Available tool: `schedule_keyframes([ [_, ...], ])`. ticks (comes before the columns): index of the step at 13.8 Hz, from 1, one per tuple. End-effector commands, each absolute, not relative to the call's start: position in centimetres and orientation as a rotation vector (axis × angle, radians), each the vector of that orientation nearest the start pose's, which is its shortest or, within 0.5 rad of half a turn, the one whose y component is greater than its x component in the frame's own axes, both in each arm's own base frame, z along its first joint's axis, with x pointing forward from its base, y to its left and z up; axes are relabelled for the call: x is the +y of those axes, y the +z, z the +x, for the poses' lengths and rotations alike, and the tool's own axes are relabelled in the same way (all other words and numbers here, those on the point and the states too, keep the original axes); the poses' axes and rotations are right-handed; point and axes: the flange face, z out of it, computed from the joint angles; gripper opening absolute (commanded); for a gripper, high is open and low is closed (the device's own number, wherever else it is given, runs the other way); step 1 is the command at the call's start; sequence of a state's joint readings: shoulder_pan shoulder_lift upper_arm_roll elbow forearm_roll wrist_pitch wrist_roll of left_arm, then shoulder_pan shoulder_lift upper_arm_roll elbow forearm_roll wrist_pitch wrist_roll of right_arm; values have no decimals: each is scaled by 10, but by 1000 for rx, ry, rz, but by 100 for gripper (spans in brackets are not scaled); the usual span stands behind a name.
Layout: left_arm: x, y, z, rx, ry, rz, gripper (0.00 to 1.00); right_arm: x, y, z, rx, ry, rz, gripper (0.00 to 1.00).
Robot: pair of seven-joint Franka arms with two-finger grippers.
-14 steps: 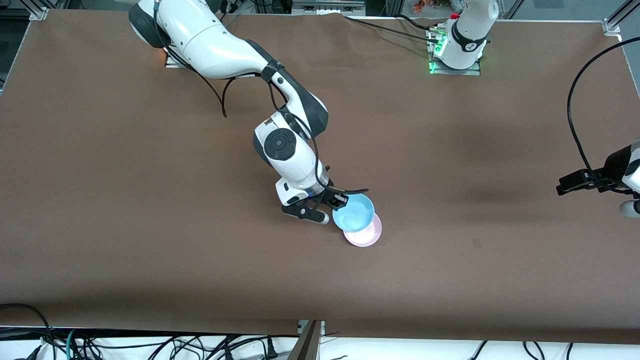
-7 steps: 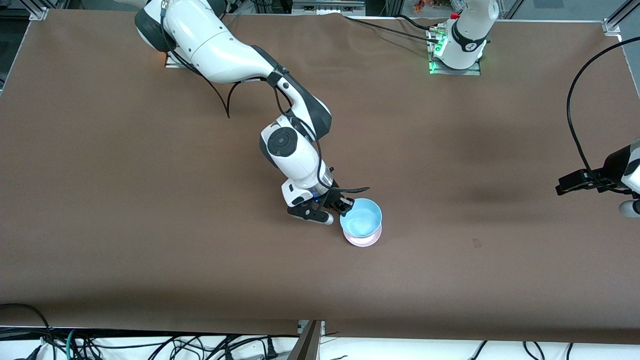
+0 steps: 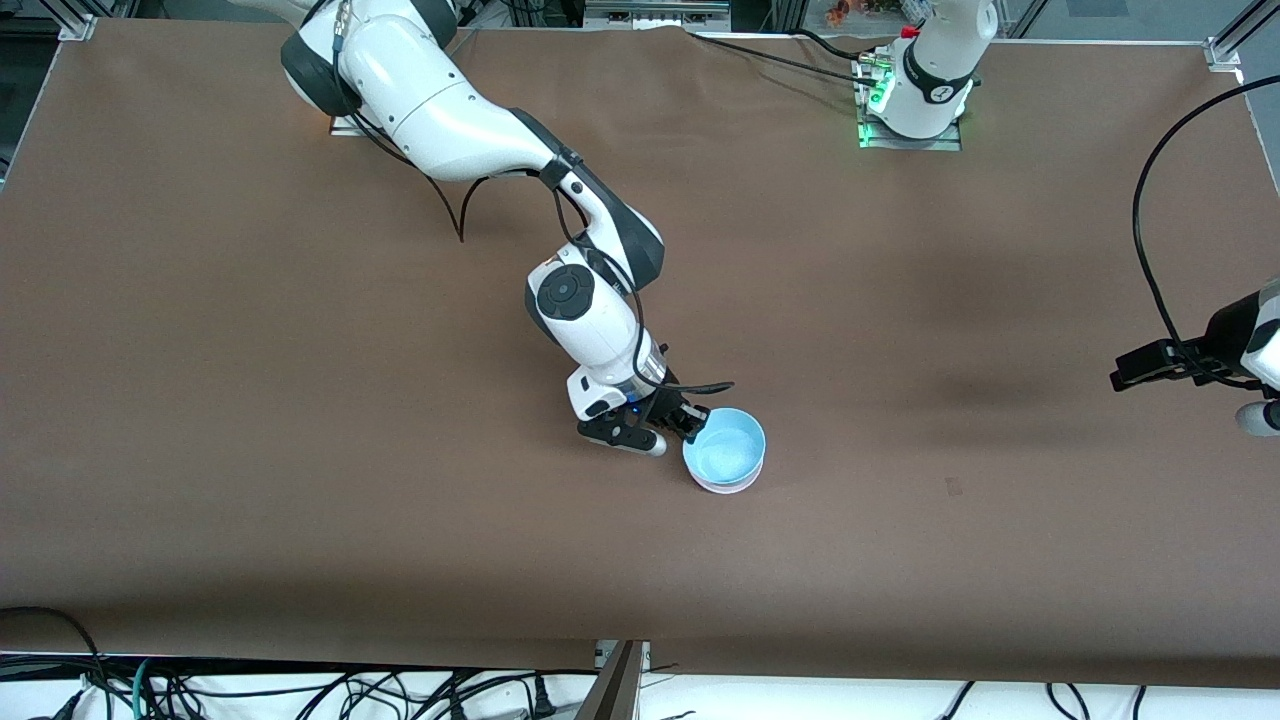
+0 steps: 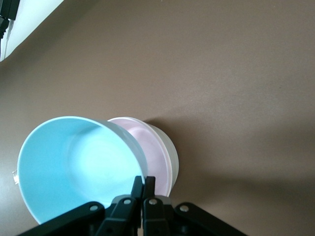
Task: Stack pink and blue bowls on white bowl
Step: 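Lower the blue bowl onto the pink bowl and open the right gripper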
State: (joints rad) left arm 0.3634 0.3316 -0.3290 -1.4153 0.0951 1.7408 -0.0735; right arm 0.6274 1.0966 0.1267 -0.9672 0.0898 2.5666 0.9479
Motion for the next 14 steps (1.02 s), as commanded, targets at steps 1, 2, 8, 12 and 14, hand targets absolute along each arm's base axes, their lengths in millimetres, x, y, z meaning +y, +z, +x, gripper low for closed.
schedule_keyframes([
  [1, 62, 525, 659, -167, -31, -3140, 100, 533, 249, 636, 465, -313, -2579, 0],
  [2, 62, 525, 659, -167, -31, -3140, 100, 533, 246, 636, 466, -309, -2583, 0],
  [8, 63, 526, 658, -169, -34, -3138, 100, 532, 235, 635, 468, -292, -2603, 0],
  [12, 63, 526, 658, -170, -34, -3139, 100, 532, 228, 632, 468, -264, -2628, 0],
  [14, 64, 526, 658, -172, -34, -3139, 100, 534, 224, 629, 464, -259, -2636, 0],
])
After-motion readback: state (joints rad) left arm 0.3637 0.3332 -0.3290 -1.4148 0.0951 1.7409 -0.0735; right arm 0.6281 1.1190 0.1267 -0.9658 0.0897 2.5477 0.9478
